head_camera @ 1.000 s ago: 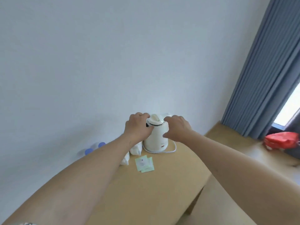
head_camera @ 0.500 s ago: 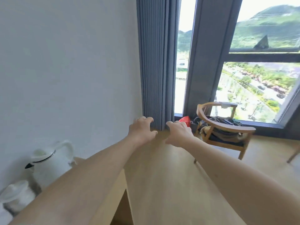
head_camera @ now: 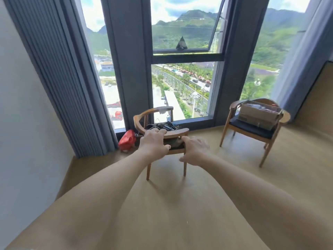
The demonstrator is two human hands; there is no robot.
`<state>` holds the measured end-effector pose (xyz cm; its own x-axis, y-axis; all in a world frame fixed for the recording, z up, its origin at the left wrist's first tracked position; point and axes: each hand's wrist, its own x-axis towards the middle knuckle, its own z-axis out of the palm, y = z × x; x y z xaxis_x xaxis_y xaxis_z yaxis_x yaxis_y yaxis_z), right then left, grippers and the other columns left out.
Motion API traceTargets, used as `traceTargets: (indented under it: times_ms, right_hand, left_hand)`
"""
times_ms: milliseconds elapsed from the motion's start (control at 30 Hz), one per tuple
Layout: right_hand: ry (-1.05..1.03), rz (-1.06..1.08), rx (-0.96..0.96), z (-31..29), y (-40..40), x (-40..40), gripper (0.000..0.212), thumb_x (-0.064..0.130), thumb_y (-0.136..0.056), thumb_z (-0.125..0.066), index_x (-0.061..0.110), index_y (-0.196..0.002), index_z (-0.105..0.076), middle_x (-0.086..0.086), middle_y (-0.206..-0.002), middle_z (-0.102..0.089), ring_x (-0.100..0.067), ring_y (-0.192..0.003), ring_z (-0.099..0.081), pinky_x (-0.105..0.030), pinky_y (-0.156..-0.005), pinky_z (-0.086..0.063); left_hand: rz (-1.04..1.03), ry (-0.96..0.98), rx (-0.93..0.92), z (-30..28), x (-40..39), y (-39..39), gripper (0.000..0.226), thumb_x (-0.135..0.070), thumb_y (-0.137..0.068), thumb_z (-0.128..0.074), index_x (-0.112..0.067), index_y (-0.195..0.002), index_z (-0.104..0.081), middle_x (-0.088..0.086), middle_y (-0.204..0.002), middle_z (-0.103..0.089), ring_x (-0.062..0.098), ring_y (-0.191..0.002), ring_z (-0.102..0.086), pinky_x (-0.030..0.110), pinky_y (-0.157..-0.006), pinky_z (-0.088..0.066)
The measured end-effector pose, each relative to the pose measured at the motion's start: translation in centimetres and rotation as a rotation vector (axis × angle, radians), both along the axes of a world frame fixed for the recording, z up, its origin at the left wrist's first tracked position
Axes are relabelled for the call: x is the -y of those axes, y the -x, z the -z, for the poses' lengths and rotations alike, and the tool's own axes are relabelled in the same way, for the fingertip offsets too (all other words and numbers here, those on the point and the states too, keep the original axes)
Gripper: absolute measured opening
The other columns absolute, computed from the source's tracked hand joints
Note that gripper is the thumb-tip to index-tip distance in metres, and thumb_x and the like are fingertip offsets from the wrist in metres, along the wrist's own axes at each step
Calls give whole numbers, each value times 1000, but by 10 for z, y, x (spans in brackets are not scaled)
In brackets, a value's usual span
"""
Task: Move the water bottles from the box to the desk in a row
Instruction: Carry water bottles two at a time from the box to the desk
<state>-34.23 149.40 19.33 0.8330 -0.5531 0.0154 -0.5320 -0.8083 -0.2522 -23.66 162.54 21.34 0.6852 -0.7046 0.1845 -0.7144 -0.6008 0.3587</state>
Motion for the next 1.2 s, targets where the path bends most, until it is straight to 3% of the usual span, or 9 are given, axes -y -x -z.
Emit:
traceTargets:
  times_ms: [333, 600, 900, 1200]
  right_hand:
    - [17, 433, -15, 19, 14, 161, 77, 47, -79, -80, 28, -145, -46, -5, -132, -56, -29, -123, -50, -44, -94, -50]
    - [-17, 675, -31, 2, -40, 269, 78, 49, -80, -78, 28, -147, -44, -4, -141, -54, -30, -131, -46, -44, -99, -46]
    - [-27, 780, -18, 3, -82, 365, 70, 45, -83, -77, 27, -143, -47, -4, -137, -55, -29, -130, -46, -41, -97, -46]
    - [-53, 796, -70, 35, -86, 510, 74, 52, -84, -72, 29, -147, -41, -6, -139, -52, -32, -132, -44, -44, -100, -43]
  left_hand:
    - [389, -45, 23, 21, 222, -27, 64, -41, -91, -70, -27, -148, -44, 5, -149, -47, 29, -137, -41, 49, -109, -43]
    - [594, -46, 26, 24, 377, -90, 64, -42, -87, -72, -29, -145, -48, 3, -147, -50, 28, -137, -41, 45, -104, -44]
    - [670, -46, -42, 42, 498, -151, 60, -40, -87, -72, -28, -142, -51, 5, -144, -53, 29, -135, -43, 43, -100, -45]
    - [763, -18, 4, 64, 636, -148, 44, -38, -90, -70, -29, -131, -58, 0, -128, -59, 25, -119, -51, 44, -93, -54]
